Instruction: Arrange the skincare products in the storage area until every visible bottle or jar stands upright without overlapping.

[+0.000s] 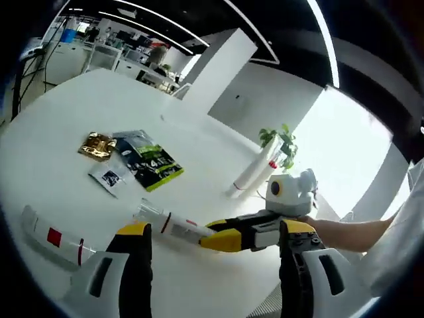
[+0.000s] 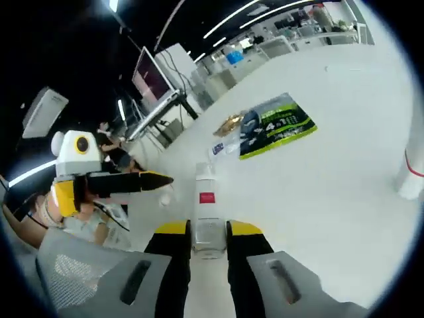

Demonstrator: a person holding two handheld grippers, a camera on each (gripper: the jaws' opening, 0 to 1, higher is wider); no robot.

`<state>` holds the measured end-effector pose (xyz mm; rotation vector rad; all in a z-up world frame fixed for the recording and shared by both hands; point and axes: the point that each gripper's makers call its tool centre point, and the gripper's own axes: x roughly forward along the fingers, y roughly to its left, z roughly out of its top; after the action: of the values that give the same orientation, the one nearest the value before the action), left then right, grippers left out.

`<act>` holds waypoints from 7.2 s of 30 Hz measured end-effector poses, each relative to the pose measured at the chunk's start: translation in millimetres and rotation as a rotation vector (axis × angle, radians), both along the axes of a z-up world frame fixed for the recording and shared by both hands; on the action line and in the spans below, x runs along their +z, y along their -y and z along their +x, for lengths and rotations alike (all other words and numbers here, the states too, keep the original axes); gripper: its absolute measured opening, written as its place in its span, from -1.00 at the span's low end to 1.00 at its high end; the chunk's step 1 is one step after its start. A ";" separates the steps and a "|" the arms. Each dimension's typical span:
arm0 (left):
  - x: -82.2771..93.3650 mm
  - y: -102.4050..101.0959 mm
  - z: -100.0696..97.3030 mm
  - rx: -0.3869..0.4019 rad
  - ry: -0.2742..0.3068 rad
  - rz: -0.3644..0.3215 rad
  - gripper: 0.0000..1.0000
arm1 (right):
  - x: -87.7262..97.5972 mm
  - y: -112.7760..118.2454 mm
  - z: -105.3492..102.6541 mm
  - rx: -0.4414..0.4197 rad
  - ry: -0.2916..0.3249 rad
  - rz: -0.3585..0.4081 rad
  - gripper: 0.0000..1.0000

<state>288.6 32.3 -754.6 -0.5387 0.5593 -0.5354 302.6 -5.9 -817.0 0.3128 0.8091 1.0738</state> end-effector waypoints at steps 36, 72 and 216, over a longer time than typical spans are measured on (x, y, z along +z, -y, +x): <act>-18.4 0.4 44.7 0.269 -0.212 -0.287 -0.45 | 53.0 -1.9 -23.1 -0.002 0.162 0.065 -0.61; 76.7 127.8 64.8 -0.175 0.336 0.137 -0.67 | 51.7 75.9 3.1 -0.073 0.514 -0.312 -0.50; 50.7 155.3 62.2 -0.277 0.501 0.326 -0.68 | 1.3 214.6 65.6 -0.680 0.395 -0.566 -0.52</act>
<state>350.8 -123.0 -703.9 -0.0062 0.2315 -0.7944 368.2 -220.6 -815.7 -0.1098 0.5507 0.2277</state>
